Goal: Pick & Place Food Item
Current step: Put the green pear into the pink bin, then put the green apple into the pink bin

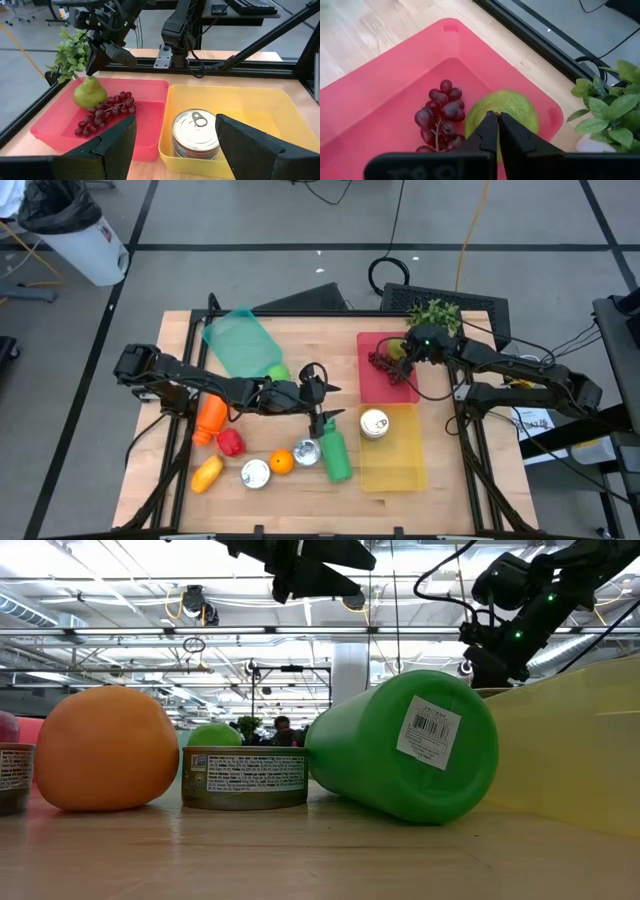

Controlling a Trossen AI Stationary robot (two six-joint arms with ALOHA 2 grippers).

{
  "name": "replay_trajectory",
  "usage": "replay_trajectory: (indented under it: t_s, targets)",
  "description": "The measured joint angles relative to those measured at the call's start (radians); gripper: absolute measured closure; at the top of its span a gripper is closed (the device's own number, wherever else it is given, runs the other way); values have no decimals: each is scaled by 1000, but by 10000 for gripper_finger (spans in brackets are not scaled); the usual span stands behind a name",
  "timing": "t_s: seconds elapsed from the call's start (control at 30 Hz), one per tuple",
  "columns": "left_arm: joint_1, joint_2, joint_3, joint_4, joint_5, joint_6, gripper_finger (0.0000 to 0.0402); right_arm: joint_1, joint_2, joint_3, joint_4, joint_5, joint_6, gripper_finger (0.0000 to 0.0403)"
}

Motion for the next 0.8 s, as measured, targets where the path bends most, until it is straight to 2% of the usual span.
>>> replay_trajectory:
  t_s: [0.13,0.27,0.4,0.57,0.67,0.8]
  targets:
    - [0,0,0,0,0,-16,128,0,0,0,0,7,0,385]
    - [0,0,0,0,0,-17,128,0,0,0,2,81,-1,361]
    - [0,0,0,1,0,-18,128,0,0,0,28,127,-3,330]
    - [0,0,0,-28,-9,-19,128,9,-14,-1,71,121,-35,283]
    - [0,-31,-1,-91,-60,-39,128,29,-49,-1,95,67,-59,254]
    - [5,-82,0,-199,-232,-117,128,78,-107,-1,113,45,-61,221]
